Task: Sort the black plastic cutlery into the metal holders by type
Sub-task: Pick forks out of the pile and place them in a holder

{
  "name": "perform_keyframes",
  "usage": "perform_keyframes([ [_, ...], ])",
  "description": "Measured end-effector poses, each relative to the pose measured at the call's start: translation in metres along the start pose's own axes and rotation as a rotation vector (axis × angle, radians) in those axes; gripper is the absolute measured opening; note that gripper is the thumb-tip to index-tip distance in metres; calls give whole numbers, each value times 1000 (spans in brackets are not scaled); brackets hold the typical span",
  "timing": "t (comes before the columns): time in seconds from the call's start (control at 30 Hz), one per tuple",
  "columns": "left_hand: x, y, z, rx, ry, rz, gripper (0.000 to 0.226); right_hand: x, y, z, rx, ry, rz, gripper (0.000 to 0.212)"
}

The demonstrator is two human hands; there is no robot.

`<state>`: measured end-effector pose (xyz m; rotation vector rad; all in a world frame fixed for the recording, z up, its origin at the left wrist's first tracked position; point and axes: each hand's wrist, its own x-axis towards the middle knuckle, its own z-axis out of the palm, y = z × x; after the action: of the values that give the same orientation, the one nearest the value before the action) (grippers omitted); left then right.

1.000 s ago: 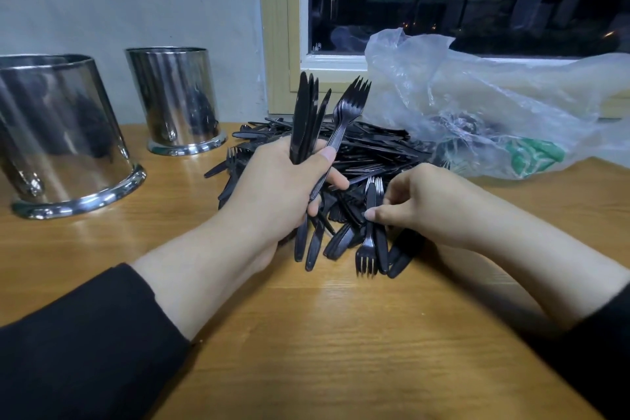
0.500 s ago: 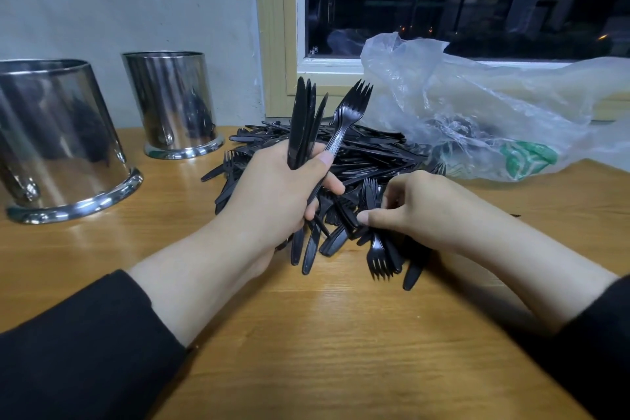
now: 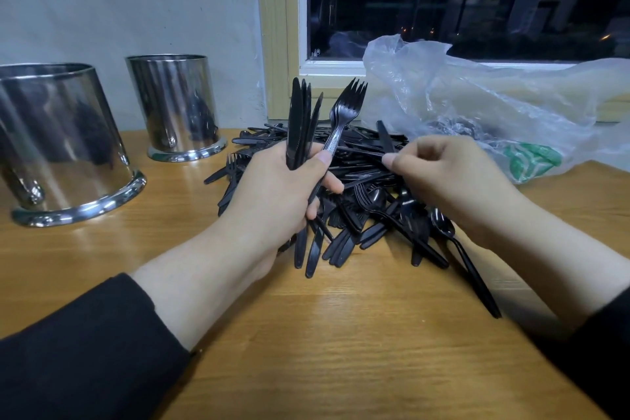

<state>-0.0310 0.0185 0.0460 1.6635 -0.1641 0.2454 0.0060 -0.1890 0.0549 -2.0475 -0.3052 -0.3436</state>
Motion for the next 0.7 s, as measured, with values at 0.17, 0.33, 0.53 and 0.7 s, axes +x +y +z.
perform_keyframes([
  [0.17,1,-1,0,-23,25,-15,10,-2,-7,-4,513,9,-21,16],
  [0.33,3,-1,-1,-58,65,-35,11,-7,-16,-6,627,-5,-126,5],
  [0.53,2,-1,0,-62,67,-39,11,-10,-16,2,520,-16,-133,17],
  [0.7,-2,0,3,-46,49,-33,12,-9,-14,10,560,-26,-51,22],
])
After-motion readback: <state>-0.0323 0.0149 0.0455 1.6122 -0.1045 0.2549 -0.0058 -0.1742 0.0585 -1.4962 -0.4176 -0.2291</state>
